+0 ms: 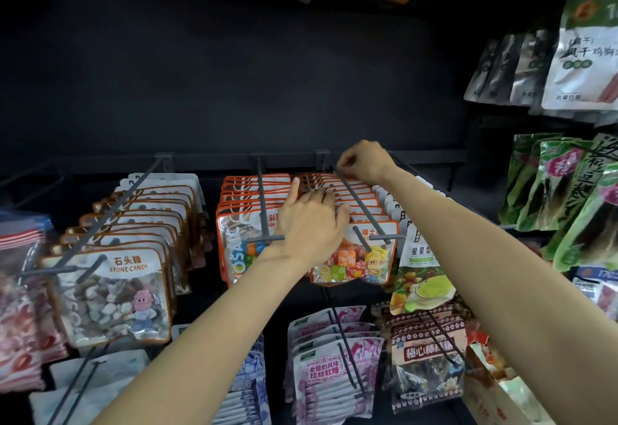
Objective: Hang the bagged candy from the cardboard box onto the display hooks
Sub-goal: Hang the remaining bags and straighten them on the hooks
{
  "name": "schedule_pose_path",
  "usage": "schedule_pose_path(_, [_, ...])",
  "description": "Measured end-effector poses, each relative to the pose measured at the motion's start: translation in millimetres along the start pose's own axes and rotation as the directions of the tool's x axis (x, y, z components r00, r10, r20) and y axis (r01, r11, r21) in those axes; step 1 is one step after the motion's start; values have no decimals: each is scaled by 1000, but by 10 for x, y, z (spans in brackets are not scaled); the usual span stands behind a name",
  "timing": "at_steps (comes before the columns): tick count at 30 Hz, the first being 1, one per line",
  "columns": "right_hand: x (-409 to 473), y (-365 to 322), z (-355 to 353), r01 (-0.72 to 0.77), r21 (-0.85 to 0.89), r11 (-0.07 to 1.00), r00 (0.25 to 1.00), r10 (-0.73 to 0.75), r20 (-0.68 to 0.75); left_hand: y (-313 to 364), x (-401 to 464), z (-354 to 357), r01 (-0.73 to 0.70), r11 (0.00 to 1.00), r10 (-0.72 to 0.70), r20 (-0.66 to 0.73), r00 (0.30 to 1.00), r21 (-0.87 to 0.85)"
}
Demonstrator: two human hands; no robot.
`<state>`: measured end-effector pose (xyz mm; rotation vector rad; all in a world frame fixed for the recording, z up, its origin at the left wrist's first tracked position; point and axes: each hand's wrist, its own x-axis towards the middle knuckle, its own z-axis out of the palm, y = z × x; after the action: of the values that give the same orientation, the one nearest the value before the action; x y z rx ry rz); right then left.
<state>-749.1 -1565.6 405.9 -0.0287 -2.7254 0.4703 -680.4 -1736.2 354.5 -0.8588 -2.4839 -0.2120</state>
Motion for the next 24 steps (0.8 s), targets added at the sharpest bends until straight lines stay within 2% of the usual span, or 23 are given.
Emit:
schedule_pose_path(7, [16,-13,38,77,8,997,997,-77,25,-10,5,7,-6,1000,6,-10,1000,10])
schedule_pose_path(12, [8,-8,13,73,12,997,995,-73,72,0,17,25,4,1000,-4,4,1000,1])
schedule_pose_path(19, [84,13,33,31,41,999,999,-30,-30,5,25,41,9,1000,-9,-1,1000,13])
schedule_pose_path(24, [180,-52,77,9,-32,999,1000,-9,-1,-10,39,64,9,1000,-8,-13,1000,17])
